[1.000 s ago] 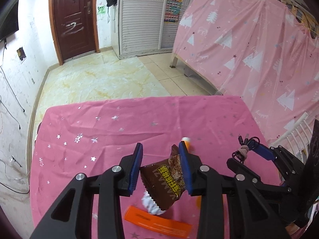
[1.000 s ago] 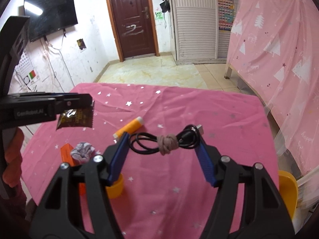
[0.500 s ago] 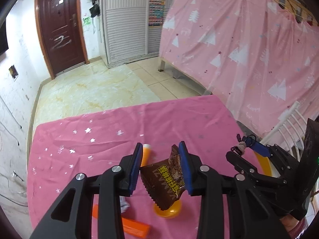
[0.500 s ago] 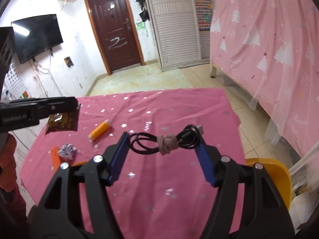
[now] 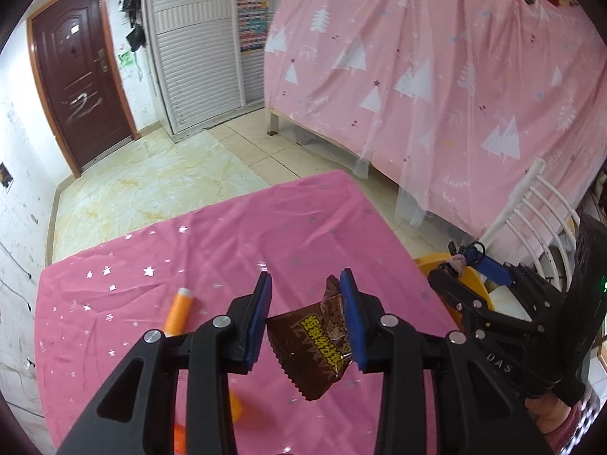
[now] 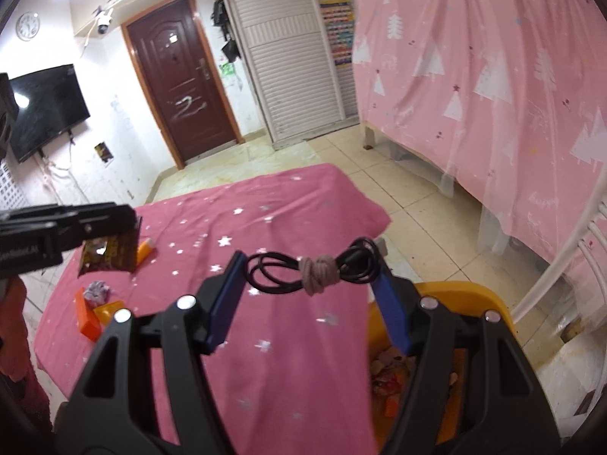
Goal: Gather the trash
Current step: 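Carry the snack wrapper and black cable over the yellow bin, then open both grippers to drop the wrapper and cable into the bin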
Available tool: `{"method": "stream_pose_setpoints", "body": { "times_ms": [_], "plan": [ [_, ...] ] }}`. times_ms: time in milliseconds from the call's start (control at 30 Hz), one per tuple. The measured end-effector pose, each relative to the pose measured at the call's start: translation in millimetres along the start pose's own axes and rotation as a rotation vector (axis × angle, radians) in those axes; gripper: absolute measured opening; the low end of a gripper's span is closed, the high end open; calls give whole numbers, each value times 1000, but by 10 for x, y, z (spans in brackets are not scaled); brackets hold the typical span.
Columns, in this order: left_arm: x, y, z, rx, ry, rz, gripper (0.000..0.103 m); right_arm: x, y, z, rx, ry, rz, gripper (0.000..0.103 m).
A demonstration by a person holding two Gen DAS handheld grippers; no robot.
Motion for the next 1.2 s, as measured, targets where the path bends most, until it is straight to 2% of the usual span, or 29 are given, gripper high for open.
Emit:
{"method": "stream_pose_setpoints", "body": {
  "times_ms": [200,433,633,933,1000,1033,1100,1200],
  "plan": [
    [-134,-23,311,-36,22,-26,31,65,29,354,-24,48,3,63],
    [-343,-105,816,-51,86,-53,31,131,172,782,-53,94,-12,63],
    [-597,-135,1229,-61,105,-85,31,78,348,1060,-63,106,-63,63],
    [-875,-111,1556,-67,102,-91,31,76,513,1316,-79,84,-116,65],
    [-918,-92,1561,-59,100,-96,35,70,534,1327,-80,78,-125,76],
    [-934,-85,1561,-51,100,-97,36,74,533,1330,-79,76,-122,77],
    [-952,-72,1559,-43,111,-101,53,79,533,1320,-75,68,-121,77],
    [-964,-64,1551,-29,110,-97,63,79,526,1312,-71,66,-119,77]
  ]
}}
Point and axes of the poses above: each gripper's, at about its wrist camera, not at the fingertips, and x roughly against the way its jaws point, z to its right, y to its underside, the point moved 6 cm from there along -x, roughly the way its jaws point, and after that the axes turned 3 degrees about y, right-handed, at the moved point
